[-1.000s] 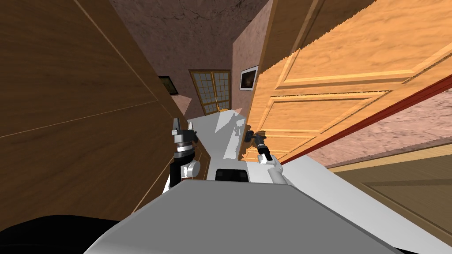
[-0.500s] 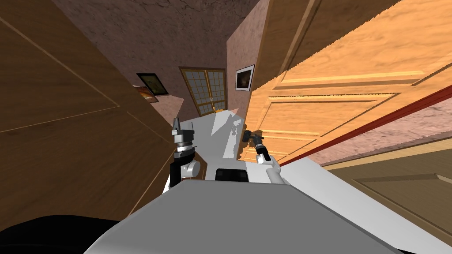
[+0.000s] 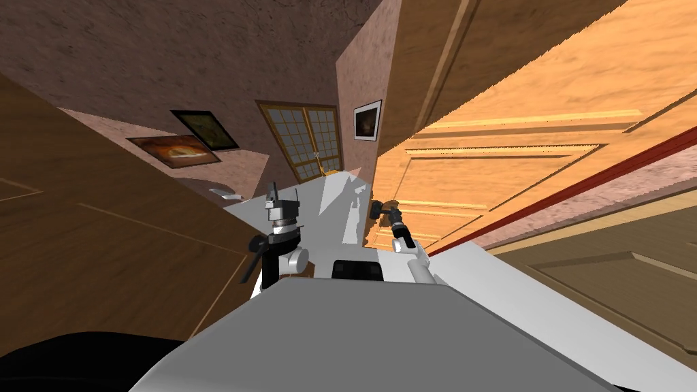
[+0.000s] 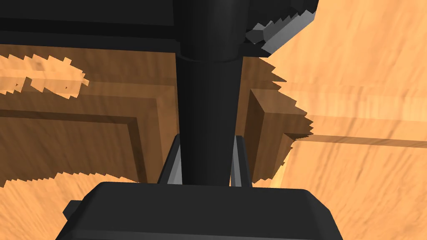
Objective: Push the door open
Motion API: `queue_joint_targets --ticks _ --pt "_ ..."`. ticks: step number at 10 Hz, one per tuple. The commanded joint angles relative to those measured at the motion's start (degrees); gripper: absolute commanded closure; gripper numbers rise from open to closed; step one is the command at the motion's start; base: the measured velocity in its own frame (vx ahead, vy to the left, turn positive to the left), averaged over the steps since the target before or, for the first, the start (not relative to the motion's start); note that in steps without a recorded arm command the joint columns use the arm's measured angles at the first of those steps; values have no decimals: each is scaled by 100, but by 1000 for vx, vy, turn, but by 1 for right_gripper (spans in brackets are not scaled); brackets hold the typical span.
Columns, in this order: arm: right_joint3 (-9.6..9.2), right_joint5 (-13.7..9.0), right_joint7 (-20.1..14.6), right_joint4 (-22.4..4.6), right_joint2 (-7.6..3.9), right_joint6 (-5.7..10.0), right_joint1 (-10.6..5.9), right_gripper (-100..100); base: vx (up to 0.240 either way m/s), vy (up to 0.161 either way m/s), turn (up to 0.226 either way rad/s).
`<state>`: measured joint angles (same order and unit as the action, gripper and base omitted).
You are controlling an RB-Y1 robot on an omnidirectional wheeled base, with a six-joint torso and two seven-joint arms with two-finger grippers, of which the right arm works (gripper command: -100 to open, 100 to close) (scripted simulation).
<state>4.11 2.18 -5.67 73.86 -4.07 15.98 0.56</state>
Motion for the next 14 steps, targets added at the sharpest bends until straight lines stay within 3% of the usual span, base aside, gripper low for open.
queue_joint_targets --ticks 1,10,14 --pt "76 -56 98 30 -32 1 -8 100 148 41 -164" --pt "-87 -362 679 206 287 -65 85 100 166 56 -179" --pt "-151 -482 906 275 443 -91 121 100 160 110 -195"
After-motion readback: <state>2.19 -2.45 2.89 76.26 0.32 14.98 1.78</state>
